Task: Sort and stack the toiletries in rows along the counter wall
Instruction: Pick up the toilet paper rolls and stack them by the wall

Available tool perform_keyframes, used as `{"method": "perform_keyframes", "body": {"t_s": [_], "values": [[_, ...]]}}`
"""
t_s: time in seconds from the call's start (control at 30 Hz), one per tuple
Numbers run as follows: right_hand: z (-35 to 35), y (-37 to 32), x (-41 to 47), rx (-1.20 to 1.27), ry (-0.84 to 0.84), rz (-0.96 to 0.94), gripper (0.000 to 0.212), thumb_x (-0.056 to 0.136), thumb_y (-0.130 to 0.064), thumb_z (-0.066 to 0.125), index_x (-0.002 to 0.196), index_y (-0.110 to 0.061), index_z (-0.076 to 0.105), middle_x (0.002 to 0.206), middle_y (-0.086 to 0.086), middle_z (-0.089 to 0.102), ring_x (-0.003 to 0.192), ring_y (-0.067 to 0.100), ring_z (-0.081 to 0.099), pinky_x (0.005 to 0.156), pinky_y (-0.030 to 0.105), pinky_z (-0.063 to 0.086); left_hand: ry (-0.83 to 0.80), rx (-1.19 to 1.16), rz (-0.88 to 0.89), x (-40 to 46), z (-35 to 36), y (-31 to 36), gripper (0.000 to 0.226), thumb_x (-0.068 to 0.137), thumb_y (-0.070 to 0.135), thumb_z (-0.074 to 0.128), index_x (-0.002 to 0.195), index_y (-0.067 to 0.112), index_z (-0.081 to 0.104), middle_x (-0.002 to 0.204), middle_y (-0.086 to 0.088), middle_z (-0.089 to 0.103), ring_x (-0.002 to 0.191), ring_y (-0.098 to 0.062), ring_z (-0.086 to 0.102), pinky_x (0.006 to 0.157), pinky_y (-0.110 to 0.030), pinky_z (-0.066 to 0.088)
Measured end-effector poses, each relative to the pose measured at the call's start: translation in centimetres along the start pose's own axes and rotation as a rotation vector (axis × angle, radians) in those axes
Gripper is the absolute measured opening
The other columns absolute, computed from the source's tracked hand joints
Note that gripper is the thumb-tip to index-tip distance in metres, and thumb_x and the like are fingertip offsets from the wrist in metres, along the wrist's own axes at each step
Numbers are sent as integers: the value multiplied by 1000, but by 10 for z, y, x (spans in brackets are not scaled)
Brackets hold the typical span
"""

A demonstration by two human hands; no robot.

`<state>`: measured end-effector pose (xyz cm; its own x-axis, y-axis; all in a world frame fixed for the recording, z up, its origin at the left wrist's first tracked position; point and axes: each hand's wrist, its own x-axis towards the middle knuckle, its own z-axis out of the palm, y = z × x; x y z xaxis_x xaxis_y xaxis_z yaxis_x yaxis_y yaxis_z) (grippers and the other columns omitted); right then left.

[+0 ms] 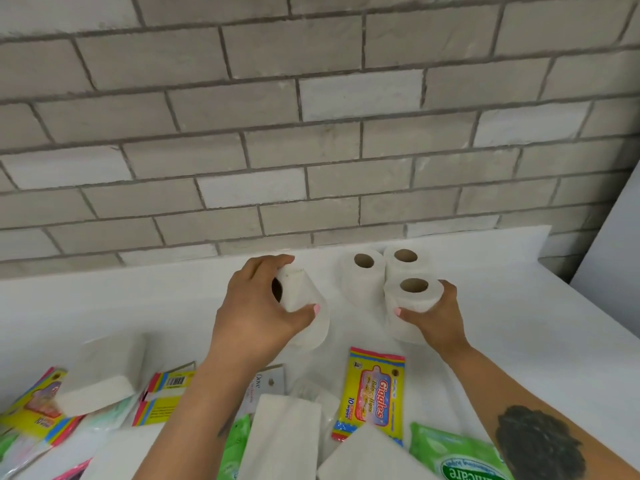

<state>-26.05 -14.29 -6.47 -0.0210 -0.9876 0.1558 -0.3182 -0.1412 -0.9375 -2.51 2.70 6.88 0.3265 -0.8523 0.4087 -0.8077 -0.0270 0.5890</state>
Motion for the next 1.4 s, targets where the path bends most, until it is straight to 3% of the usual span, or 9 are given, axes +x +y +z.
{"method": "perform_keyframes", "body": {"t_s": [0.13,0.23,0.37,0.53,0.63,0.83,0.97,1.13,1.4], "values": [[0,11,8,-58,13,-37,75,46,-40,91,111,-24,57,111,-3,64,104,18,60,82,42,54,-24,27,0,-1,6,0,68,65,44,77,125,40,46,113,25,39,110,-7,45,86,-29,47],[0,6,8,-154,16,-65,85,48,-42,87,121,-21,50,119,-4,58,113,23,47,89,31,39,-42,35,-1,-1,10,1,69,65,45,77,126,40,45,114,25,38,111,-7,45,87,-31,48],[-2,11,11,-189,8,-61,96,39,-57,78,123,-21,48,118,-4,58,111,24,49,91,37,44,-61,40,7,0,16,7,70,64,45,77,126,40,46,114,24,39,109,-8,46,87,-34,50],[-5,1,5,-180,2,-54,103,45,-38,88,132,-13,38,126,4,50,118,27,43,94,43,44,-136,85,38,12,39,17,72,65,49,75,129,38,43,124,18,43,115,-8,43,88,-31,48],[-6,2,5,-194,-8,-50,113,41,-44,87,136,-14,34,129,8,48,120,28,45,96,49,46,-208,118,65,24,65,23,74,67,49,74,131,35,42,129,16,42,119,-10,41,89,-28,45],[-7,8,9,-190,-32,-43,108,55,-21,90,142,-10,27,135,10,40,125,27,39,99,41,41,-339,186,72,48,124,28,73,67,45,75,131,29,44,135,8,34,122,-16,43,90,-33,47],[-6,12,11,-180,-39,-66,107,57,-19,89,143,-10,25,137,9,38,127,26,38,101,40,39,-367,258,50,57,150,24,69,68,46,75,128,27,46,129,1,29,123,-18,34,89,-34,50],[-9,9,10,-132,-56,-31,110,49,-32,89,141,-15,30,135,5,42,125,23,42,101,46,42,-367,265,54,63,172,12,84,68,46,75,138,26,34,130,-1,31,125,-20,29,91,-33,49],[-10,16,17,-52,-90,-57,100,37,-59,87,122,-25,46,117,-2,59,107,18,59,85,46,54,-298,115,95,67,191,16,104,56,54,81,141,25,26,134,-2,31,123,-20,29,96,-35,45]]}}
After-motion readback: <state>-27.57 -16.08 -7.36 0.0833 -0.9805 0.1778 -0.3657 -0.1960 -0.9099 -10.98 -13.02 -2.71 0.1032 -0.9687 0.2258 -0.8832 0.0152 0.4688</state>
